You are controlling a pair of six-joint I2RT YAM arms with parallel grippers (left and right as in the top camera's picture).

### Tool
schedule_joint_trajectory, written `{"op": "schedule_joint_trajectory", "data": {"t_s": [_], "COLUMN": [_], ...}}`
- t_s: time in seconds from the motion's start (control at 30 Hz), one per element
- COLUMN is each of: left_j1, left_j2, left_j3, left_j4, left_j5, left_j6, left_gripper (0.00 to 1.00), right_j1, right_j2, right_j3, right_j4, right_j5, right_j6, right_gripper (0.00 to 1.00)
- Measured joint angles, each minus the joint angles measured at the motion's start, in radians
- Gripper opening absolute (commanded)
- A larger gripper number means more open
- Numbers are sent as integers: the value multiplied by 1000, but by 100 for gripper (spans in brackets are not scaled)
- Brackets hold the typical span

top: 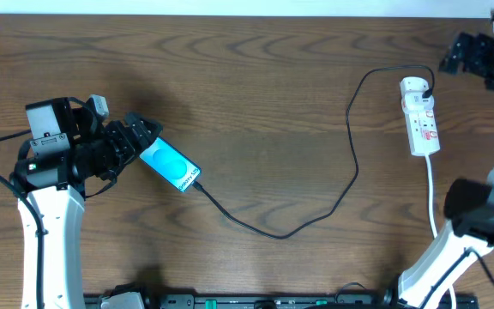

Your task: Plug charger to phone and switch on socket

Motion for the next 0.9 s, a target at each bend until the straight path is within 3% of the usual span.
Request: {"op": "schedule_joint_trajectory", "data": {"t_s": [0.3, 0.5, 0.9], "left_j1": [0, 0, 0], "left_j2": [0, 0, 0], "left_j3": [0, 0, 0], "left_j4": [0, 0, 0], "left_j5": [-1, -1, -1], "left_j6": [0, 0, 0], "left_gripper": [92, 92, 92], "right_j1": [153, 233, 239], "right_j2": [-158, -212, -457], "right_j3": [-23, -179, -497], "right_j4": [-1, -1, -1], "right_j5": [45, 158, 238], "right_j6": [3, 14, 119], "right_gripper": [99, 99, 99]}}
